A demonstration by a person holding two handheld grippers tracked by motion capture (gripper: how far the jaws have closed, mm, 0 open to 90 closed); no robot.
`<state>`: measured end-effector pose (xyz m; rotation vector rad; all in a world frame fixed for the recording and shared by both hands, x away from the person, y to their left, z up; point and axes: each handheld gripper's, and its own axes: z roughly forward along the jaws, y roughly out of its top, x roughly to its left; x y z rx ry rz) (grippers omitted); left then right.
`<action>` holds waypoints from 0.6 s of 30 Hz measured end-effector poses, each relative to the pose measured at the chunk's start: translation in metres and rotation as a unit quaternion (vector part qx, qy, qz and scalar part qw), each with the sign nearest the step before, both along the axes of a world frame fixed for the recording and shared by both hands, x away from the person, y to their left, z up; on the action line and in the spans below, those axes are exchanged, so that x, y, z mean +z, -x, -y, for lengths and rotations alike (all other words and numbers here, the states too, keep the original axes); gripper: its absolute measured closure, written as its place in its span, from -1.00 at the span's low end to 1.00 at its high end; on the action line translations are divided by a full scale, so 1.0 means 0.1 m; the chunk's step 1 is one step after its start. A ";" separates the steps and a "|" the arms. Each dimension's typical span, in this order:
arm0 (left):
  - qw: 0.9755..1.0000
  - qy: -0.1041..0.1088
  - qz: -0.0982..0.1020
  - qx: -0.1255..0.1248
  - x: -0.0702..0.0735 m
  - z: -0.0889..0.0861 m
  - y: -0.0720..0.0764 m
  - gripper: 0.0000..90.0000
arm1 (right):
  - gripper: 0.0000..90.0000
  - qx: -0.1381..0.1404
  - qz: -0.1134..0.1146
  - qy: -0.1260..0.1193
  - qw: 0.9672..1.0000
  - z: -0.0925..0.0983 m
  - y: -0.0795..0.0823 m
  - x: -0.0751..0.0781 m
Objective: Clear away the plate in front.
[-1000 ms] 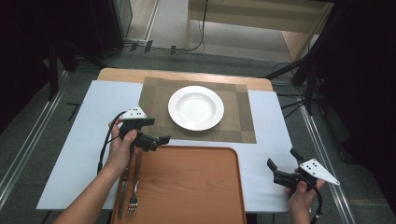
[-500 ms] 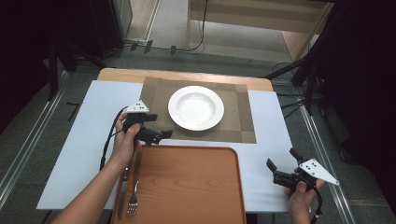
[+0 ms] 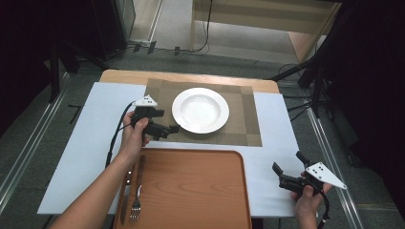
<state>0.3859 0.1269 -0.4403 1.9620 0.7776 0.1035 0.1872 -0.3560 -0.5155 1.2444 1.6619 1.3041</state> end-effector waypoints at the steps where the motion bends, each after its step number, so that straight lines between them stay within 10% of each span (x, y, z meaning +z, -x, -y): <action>1: 1.000 0.001 0.000 0.002 0.00 0.01 -0.02 -1.00 | -1.00 0.000 0.000 0.000 1.000 0.00 0.00 0.00; 18: 1.000 0.013 -0.015 0.016 -0.05 0.15 -0.30 -1.00 | -1.00 0.003 0.004 0.005 1.000 -0.01 0.00 0.00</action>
